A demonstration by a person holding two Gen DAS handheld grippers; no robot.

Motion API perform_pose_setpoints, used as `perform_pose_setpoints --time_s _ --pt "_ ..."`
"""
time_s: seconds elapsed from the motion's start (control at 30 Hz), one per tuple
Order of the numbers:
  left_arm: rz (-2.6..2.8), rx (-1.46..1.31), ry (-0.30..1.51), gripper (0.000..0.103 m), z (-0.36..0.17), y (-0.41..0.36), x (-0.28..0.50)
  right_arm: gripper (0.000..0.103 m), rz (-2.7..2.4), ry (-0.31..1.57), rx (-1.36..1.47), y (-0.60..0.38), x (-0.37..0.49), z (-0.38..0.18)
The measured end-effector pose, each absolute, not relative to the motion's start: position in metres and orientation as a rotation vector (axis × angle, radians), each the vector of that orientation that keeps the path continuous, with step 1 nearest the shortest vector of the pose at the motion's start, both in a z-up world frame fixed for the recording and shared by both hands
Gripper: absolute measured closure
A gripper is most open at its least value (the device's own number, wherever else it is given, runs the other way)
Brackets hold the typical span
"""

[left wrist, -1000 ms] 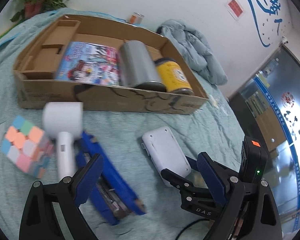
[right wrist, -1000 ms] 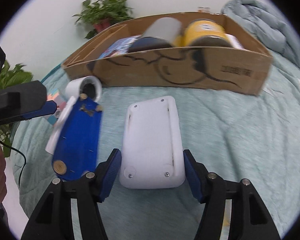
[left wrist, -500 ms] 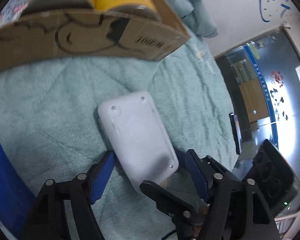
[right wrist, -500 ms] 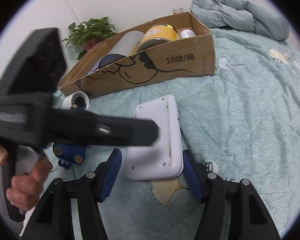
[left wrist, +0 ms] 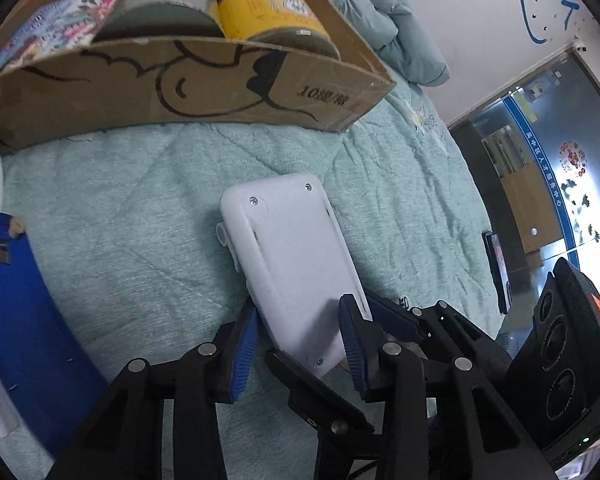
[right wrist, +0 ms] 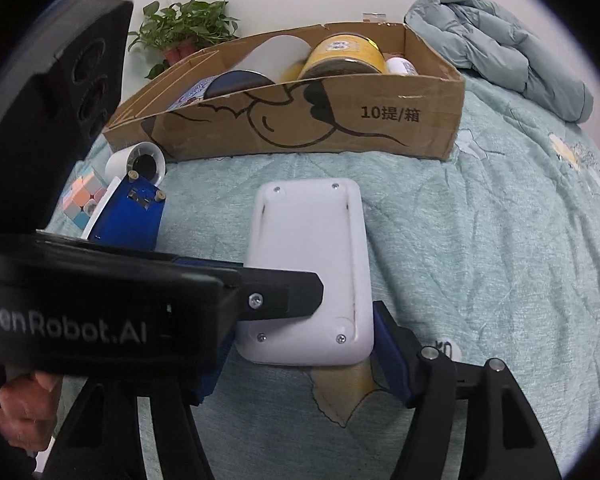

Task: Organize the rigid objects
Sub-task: 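Carry the white case into the box onto the game box and release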

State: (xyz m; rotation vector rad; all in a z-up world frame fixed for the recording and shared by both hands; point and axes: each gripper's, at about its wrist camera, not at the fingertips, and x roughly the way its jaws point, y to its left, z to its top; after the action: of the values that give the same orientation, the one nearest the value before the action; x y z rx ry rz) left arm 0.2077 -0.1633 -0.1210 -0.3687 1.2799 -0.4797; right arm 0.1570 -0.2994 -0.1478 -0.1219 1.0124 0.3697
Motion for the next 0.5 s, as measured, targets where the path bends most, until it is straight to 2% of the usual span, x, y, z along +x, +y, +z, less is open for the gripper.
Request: perform_pose_setpoints --time_s 0.3,0.5 --pt "-0.449 -0.326 1.087 0.066 -0.054 -0.122 0.198 0.038 0.396 0.875 -0.14 -0.267 0.159 -0.106" --pt "-0.367 -0.324 0.996 0.066 -0.011 -0.064 0.208 0.038 0.48 0.791 -0.124 -0.22 0.178 -0.074"
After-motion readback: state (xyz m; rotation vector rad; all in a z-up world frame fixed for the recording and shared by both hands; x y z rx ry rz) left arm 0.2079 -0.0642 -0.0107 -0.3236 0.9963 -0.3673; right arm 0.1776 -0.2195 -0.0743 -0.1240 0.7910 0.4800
